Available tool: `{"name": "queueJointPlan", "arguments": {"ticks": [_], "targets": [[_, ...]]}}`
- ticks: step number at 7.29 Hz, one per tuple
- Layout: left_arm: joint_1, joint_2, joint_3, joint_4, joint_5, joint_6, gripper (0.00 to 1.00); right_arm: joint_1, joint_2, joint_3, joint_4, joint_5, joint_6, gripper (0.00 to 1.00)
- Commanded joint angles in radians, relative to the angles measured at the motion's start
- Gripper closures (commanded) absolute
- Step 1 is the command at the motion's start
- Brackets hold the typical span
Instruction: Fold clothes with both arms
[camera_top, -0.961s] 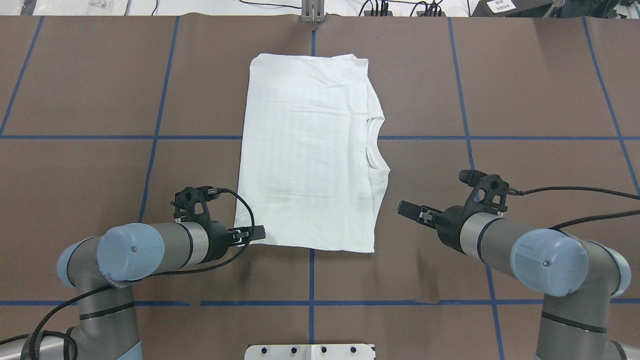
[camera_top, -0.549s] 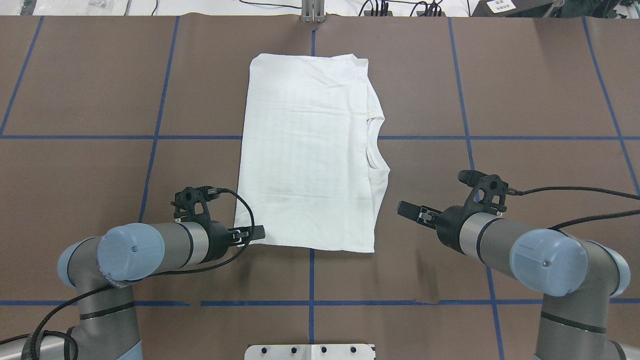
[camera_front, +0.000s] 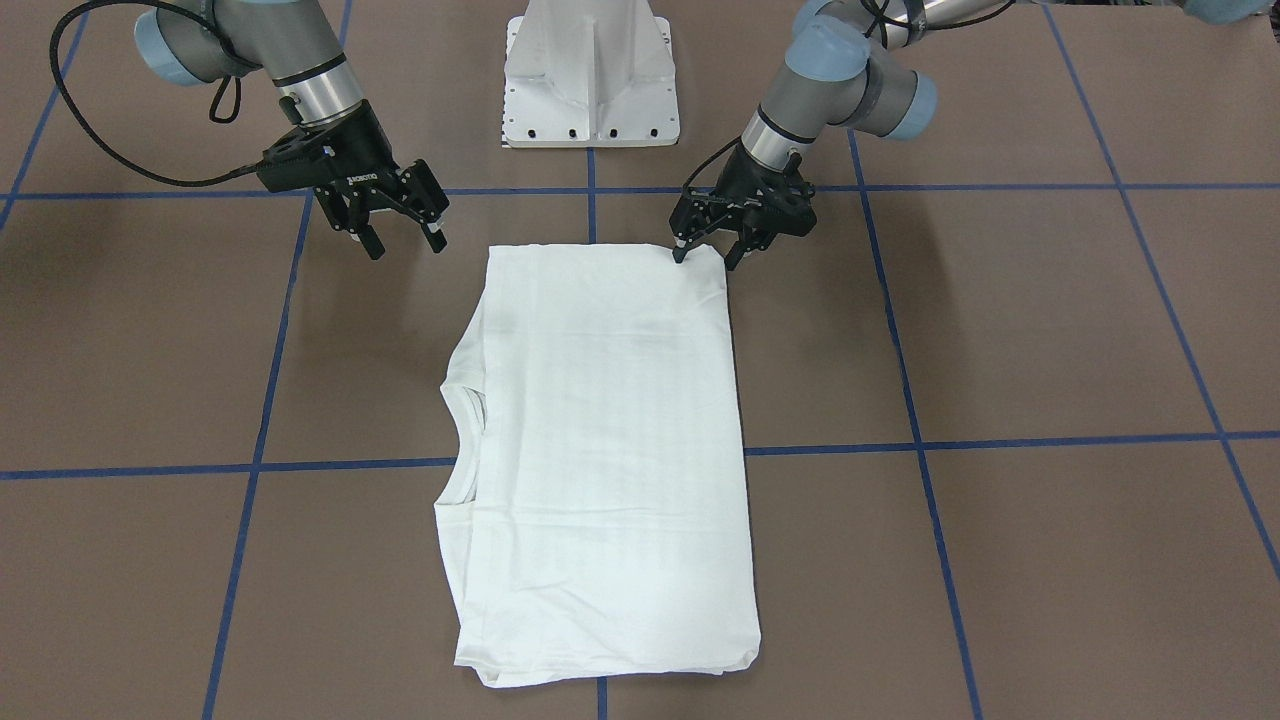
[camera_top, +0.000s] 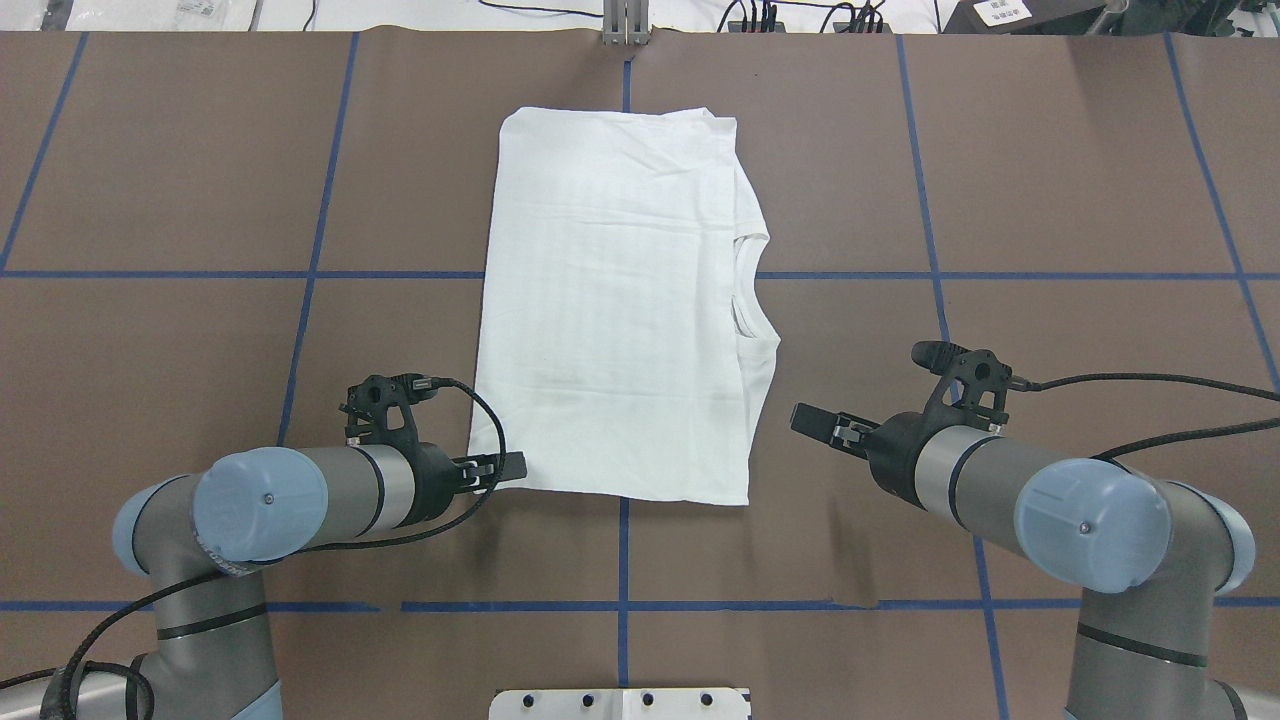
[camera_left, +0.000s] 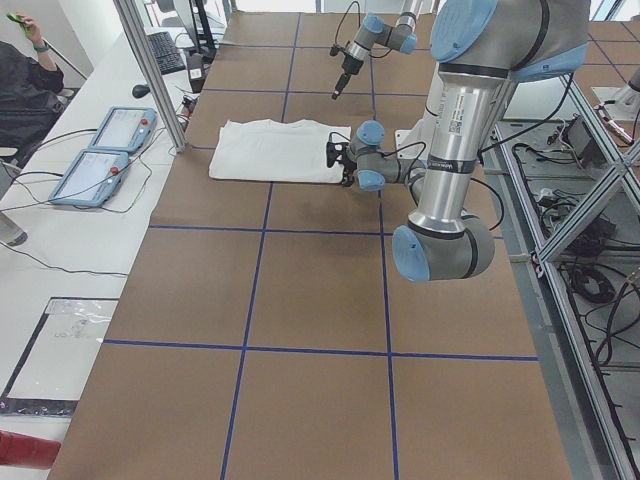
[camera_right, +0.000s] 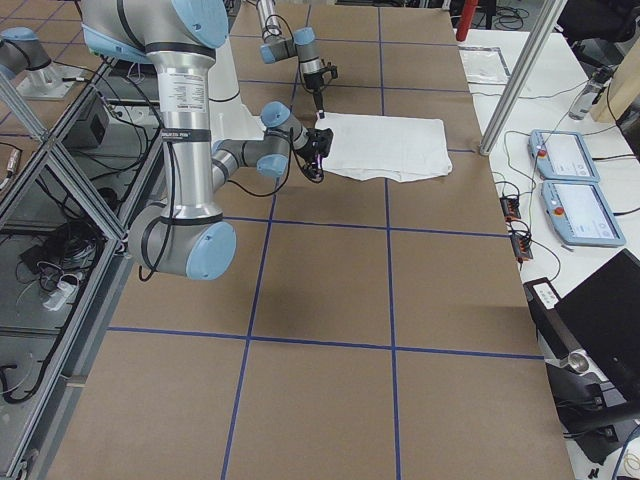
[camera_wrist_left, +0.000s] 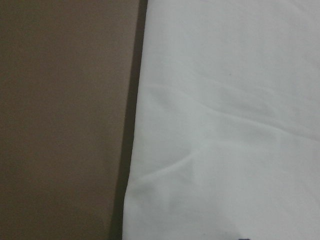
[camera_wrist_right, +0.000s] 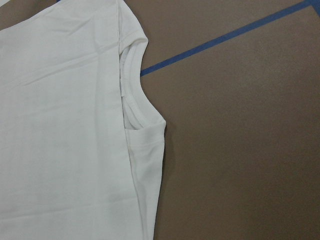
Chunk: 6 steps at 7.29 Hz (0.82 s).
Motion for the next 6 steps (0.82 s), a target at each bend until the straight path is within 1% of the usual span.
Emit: {"name": "queueJointPlan", "arguments": {"ticks": [1, 2, 3, 4, 5, 6], "targets": [[0.000, 0.004, 0.001, 0.000, 0.000, 0.000, 0.19, -0.005, 0.000, -0.001, 0.001, 0.000, -0.001, 0.00], [0.000, 0.005, 0.001, 0.000, 0.000, -0.003, 0.32, -0.005, 0.000, -0.001, 0.001, 0.000, -0.001, 0.00], [0.000, 0.005, 0.001, 0.000, 0.000, -0.004, 0.50, -0.005, 0.000, -0.001, -0.001, 0.000, -0.001, 0.00], [0.000, 0.005, 0.001, 0.000, 0.000, -0.003, 0.73, -0.006, 0.002, -0.001, 0.001, 0.000, -0.002, 0.00], [0.000, 0.005, -0.003, 0.000, -0.002, -0.003, 1.00, -0.008, 0.002, -0.001, 0.001, 0.000, -0.002, 0.00], [0.000, 0.007, -0.005, 0.000, -0.002, -0.003, 1.00, -0.009, 0.002, -0.001, -0.001, 0.000, -0.001, 0.00]]}}
